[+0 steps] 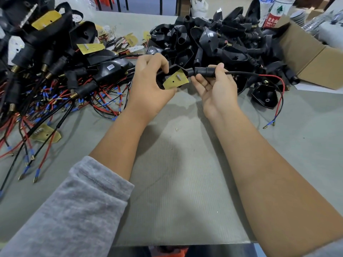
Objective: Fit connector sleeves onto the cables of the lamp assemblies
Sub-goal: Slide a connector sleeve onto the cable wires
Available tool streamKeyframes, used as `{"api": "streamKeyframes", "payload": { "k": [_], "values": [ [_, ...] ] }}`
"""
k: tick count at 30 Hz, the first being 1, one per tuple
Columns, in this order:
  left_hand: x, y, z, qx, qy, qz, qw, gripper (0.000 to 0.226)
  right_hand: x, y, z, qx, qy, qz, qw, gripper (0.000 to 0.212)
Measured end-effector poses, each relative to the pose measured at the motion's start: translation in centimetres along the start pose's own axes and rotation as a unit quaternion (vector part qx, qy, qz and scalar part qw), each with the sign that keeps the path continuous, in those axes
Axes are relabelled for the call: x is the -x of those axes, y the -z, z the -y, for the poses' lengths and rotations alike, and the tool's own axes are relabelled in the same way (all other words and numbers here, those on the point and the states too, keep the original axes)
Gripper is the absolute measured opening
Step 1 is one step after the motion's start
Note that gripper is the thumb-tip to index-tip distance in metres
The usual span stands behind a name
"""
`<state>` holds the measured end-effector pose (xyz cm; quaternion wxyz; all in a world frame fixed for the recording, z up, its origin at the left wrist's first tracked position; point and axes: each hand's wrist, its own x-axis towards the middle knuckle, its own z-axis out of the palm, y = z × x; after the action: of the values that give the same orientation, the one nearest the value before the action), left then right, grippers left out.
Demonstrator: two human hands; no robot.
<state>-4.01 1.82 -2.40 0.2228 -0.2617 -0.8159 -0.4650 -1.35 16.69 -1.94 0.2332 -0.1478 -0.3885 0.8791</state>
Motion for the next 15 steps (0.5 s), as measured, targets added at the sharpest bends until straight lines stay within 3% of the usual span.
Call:
{"api": "streamKeyframes", "payload": {
  "k": [5, 10, 15],
  "values": [
    [-0.08, 0.19, -0.29, 0.017, -0.01, -0.019, 1.0, 0.013, 0.04, -0.09, 0.09, -0.011, -0.01, 0.006, 1.0, 0.027],
    [-0.36, -0.06, 0.03, 0.056, 0.097, -0.021, 0.994, 0.015, 0.34, -0.31, 0.04, 0.012, -0.012, 0.035, 0.999, 0.026],
    [-0.71, 0.05, 0.08, 0.217, 0.208, -0.027, 0.953, 0.029, 0.66, -0.68, -0.1, 0.044, -0.003, 0.059, 0.997, 0.025]
  ]
}}
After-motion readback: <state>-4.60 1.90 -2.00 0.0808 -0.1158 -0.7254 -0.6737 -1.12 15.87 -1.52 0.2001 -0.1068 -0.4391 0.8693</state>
